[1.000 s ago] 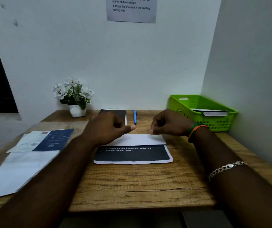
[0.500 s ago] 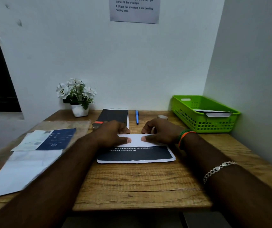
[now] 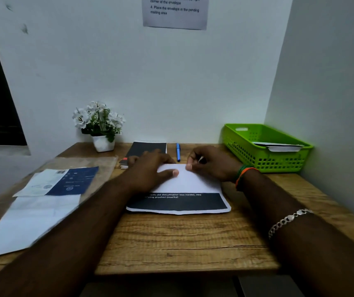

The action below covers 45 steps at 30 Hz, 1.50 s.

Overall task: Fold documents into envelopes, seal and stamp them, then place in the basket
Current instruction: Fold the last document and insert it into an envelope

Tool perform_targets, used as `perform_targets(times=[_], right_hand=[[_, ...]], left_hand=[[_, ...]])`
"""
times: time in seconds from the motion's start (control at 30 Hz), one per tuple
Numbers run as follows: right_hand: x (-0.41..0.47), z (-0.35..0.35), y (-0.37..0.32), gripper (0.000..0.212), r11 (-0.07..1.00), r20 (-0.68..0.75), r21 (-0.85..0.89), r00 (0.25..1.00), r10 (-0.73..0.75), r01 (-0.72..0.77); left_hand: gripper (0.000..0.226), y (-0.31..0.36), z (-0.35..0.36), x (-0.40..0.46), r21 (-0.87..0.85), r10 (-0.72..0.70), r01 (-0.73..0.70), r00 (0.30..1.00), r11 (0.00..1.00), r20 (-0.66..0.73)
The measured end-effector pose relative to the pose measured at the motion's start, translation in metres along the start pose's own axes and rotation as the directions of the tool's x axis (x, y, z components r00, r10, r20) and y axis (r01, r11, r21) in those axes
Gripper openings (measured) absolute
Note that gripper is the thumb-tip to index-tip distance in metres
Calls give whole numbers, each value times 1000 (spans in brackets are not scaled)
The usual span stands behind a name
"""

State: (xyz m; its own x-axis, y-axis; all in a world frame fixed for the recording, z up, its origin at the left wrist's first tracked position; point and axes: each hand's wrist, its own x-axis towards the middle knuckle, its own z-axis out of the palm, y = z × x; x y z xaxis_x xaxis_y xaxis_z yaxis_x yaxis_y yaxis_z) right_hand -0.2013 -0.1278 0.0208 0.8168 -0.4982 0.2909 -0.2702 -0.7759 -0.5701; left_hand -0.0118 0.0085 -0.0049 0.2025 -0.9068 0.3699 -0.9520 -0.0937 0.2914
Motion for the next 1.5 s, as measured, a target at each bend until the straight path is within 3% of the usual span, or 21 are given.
perform_targets(times=[0.1,0.2,0.27,0.4,0.57,0.67,0.77,0.87,1.2,1.37,1.5], right_hand=[[1,-4,-8,12,990,-70,101,994,-87,94],[2,-2,-12,16,984,-99,106,986,-136,147],[2,-5,-10,14,987,-112,74,984,-137,146],[0,-17,0,12,993,-141,58,986,-93,102],[-5,-27,8,12,998,-156,9,986,-62,64],[-5,-26,5,13,998,-160,20,986,-55,59],[-3,-18,-1,12,997,-175,31,983,-57,64],[0,-12,-1,11,997,-180,33,981,-69,76],[-9,-39,25,12,996,-193,-49,979,60,-71],[-10,-34,10,14,997,-293,59,956,-36,56],[-13,-32,0,14,993,-187,-12,975,-117,117]], left_hand=[[25,12,2,4,-26,98,-105,974,994,-205],[32,21,1,6,-104,83,-117,954,988,-288],[29,21,-2,7,-66,57,-82,946,994,-320],[26,6,-18,4,89,1,30,943,996,-332],[23,-12,-33,-7,97,-179,219,933,971,-313],[21,-7,-33,-8,-34,-143,142,899,989,-414],[10,12,-25,-6,-75,-30,2,931,997,-364],[23,21,-19,-3,-55,-24,9,959,998,-281],[11,-2,-24,-5,-139,-70,32,958,990,-279],[9,-1,-25,-3,-137,-13,-47,914,990,-406],[10,-3,-25,-3,-206,-6,-72,934,976,-357]])
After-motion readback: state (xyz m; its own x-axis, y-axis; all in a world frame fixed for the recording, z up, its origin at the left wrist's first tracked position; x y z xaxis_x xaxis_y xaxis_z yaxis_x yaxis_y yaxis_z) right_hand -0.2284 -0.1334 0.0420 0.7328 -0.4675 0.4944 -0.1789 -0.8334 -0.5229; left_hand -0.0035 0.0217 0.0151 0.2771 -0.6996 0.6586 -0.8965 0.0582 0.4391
